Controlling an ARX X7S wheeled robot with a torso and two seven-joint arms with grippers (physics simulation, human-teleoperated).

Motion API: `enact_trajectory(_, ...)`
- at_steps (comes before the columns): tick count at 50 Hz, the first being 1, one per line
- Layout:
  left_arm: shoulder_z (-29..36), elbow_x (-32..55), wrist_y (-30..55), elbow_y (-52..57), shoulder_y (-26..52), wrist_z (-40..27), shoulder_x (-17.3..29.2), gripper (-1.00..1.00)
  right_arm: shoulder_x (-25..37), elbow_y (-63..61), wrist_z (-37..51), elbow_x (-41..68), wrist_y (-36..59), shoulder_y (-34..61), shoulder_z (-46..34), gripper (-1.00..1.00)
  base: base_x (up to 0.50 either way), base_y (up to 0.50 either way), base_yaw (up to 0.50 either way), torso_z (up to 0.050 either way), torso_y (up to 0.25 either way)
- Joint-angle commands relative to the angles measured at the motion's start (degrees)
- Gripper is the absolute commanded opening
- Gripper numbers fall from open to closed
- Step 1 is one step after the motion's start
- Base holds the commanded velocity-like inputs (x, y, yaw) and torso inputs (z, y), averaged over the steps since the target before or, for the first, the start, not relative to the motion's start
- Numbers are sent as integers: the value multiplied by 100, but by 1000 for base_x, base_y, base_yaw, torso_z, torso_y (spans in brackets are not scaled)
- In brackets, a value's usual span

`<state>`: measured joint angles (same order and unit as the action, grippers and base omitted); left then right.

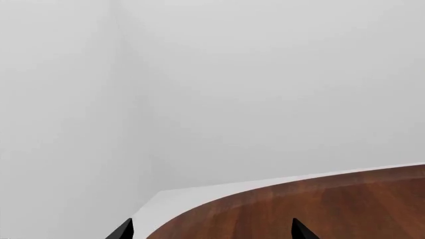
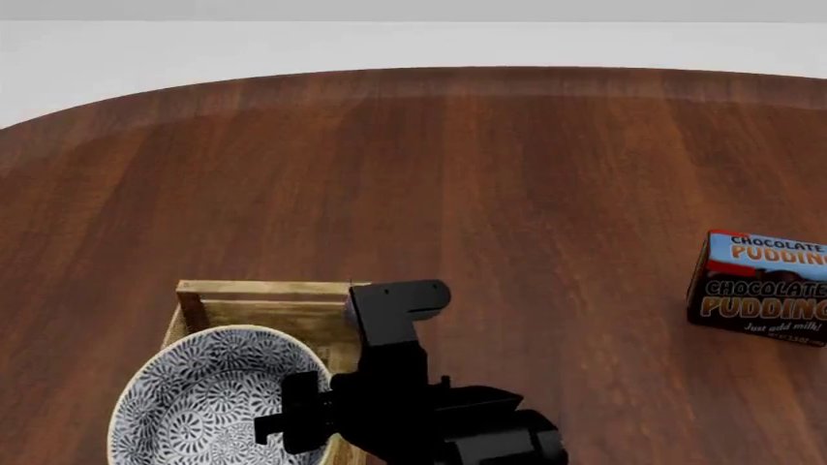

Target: Stack the left bowl on the right bowl and place them in the tray.

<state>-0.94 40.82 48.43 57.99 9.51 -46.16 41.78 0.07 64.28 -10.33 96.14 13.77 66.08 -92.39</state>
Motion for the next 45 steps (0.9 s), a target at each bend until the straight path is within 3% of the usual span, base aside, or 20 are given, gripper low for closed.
enact_trajectory(1,-18,54,-80,6,-82,-83,87,100,-7,-166,620,54,-23,-149,154,-100,0,0,0,0,0)
enact_trajectory(45,239,171,-254,-110,61,-285,256,100,-7,-217,702,-228,197,-546,195,-100,0,0,0,0,0)
